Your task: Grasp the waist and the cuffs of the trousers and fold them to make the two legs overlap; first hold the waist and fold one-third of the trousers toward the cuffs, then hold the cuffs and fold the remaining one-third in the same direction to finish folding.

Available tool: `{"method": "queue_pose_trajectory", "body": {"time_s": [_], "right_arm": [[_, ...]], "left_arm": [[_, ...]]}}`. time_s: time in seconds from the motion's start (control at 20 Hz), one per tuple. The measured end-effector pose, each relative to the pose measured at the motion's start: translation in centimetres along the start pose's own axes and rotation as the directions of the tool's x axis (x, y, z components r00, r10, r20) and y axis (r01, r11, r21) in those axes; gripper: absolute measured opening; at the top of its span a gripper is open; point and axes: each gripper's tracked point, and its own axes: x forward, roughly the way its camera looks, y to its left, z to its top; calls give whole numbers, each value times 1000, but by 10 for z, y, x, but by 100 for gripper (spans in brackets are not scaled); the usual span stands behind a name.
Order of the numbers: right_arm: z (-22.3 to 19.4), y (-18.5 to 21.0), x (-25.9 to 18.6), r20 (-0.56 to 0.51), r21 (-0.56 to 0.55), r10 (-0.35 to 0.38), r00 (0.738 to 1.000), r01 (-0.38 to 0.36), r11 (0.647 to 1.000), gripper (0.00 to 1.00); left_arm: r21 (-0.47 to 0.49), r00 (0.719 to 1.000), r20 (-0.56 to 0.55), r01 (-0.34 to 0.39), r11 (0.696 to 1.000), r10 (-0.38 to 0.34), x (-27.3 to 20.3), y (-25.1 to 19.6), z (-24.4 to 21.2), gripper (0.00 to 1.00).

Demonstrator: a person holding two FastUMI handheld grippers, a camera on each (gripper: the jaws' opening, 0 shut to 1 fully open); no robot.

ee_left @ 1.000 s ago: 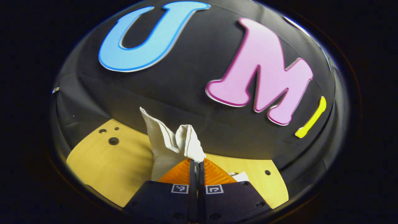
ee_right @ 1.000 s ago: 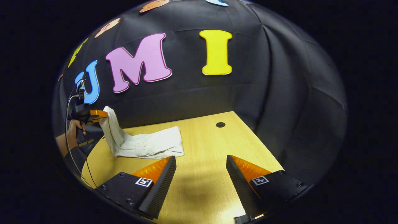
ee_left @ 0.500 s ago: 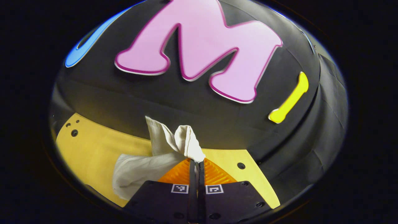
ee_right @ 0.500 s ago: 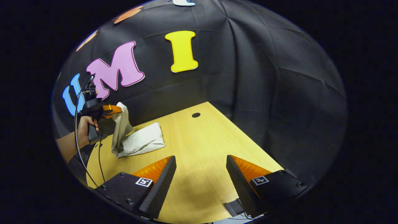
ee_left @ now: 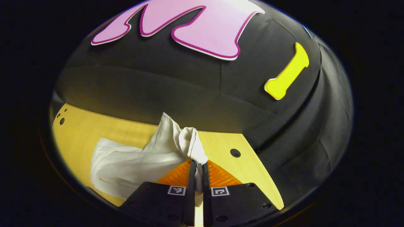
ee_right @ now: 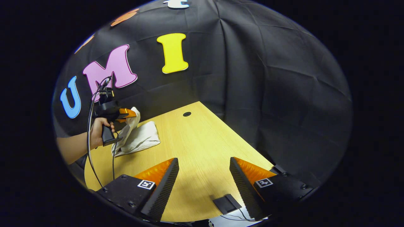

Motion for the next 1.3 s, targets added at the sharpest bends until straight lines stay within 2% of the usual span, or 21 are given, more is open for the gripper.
{"method": "queue_pose_trajectory", "body": {"time_s": [0.05,0.1,0.15,0.25,0.3,0.4,0.45,0.65,0.8,1.0,1.3], "right_arm": [[-1,1,-1,-1,0,3,1000,-3,1000,99],[-2,1,-1,-1,-3,6,1000,-6,1000,99],[-2,2,-2,2,-9,10,1000,-10,1000,99],[2,8,-3,16,-20,22,1000,-21,1000,99],[6,11,-3,26,-27,30,999,-29,999,99],[12,22,-3,41,-35,52,998,-50,998,99],[16,27,-4,49,-38,65,997,-63,997,99],[34,59,-11,87,-69,126,988,-121,990,99],[42,80,-27,116,-101,169,979,-158,982,99],[46,108,-60,146,-128,214,966,-196,972,99],[34,142,-122,174,-192,284,943,-250,949,99]], "left_arm": [[-8,1000,-2,8,1000,-8,-2,-3,-3,19],[-18,1000,3,19,1000,-19,-6,-6,-5,27],[-29,999,12,35,999,-34,-10,-9,-8,24],[-48,999,20,31,998,-30,-26,-6,-8,54],[-53,999,27,22,998,-21,-35,-3,-7,72],[-24,998,56,-20,1000,21,-56,11,-2,83],[4,996,76,-51,999,50,-72,21,4,95],[101,981,163,-124,987,107,-155,46,24,98],[124,965,225,-164,979,133,-236,66,30,97],[152,951,259,-212,965,168,-344,91,8,97],[166,934,287,-268,949,213,-480,105,-58,97]]}}
